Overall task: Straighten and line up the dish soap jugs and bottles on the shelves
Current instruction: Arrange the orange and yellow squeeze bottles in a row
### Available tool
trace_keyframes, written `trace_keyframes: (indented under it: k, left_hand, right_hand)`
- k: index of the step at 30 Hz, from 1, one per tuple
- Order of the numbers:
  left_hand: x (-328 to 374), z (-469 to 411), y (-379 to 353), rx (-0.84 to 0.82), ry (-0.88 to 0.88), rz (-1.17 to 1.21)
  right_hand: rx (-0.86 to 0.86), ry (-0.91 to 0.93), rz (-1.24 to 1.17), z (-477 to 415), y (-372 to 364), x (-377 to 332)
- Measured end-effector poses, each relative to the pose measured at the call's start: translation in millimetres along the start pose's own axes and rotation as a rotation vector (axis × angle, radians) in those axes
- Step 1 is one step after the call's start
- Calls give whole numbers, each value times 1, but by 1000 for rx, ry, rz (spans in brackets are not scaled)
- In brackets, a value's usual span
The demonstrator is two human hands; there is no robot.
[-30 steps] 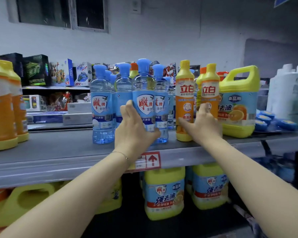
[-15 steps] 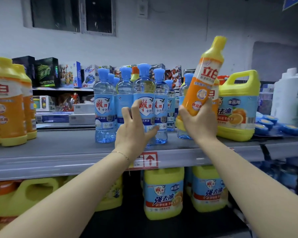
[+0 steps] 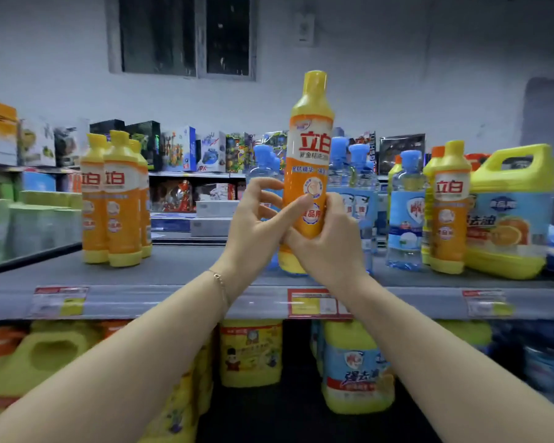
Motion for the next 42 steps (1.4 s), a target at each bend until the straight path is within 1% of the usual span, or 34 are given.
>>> trace_keyframes:
  k: [3, 9, 11, 13, 16, 18, 20, 21, 23, 25, 26, 29, 33, 38, 42]
  left_hand:
    - [16, -1, 47, 91, -36, -113]
    - [46, 4, 139, 189, -118, -282]
    - [53, 4, 164, 216, -116, -319]
    - [56, 3, 185, 201, -73, -350]
    - [56, -3, 210, 106, -11, -478]
    - [57, -8, 225, 89, -41, -638]
    - [57, -12, 241, 143, -76, -770]
    - [56, -15, 248, 179, -56, -821]
    - [48, -19, 259, 227, 72, -897]
    - [35, -22, 267, 235, 209, -889]
    - [29, -23, 269, 228, 248, -869]
    - [11, -28, 274, 211, 302, -855]
    - [-1, -32, 282, 207, 423, -843]
    - [-6, -34, 285, 185, 439, -844]
    - [-7, -34, 285, 187, 424, -841]
  right_hand:
    - [-65, 31, -2, 5, -37, -32]
    - [-184, 118, -23, 10, -113, -101]
    - [-243, 141, -38, 11, -136, -120]
    - [-295, 139, -45, 12, -156, -133]
    - [-329, 96, -18, 10, -181, -138]
    - [-319, 34, 31, 4, -192, -136]
    - [-307, -46, 61, -6, -197, -132]
    - [-315, -94, 77, -11, -200, -129]
    - [-372, -182, 126, -21, -210, -122]
    - [-455, -269, 188, -27, -223, -115]
    - [-493, -306, 220, -27, -230, -112]
    - [-566, -336, 279, -33, -250, -108]
    - [-673, -417, 167, -45, -274, -109]
    - [-698, -464, 56, -50, -294, -109]
    - [-681, -395, 35, -47, -297, -106]
Point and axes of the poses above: each hand's wrist, its own z-axis away from the middle knuckle, its own y-axis out of the back of the hand, x = y × z, the point moved 4 cm from there along -z, towards the middle knuckle, and after that the axes turned 14 degrees about z, right-handed, at the moved point
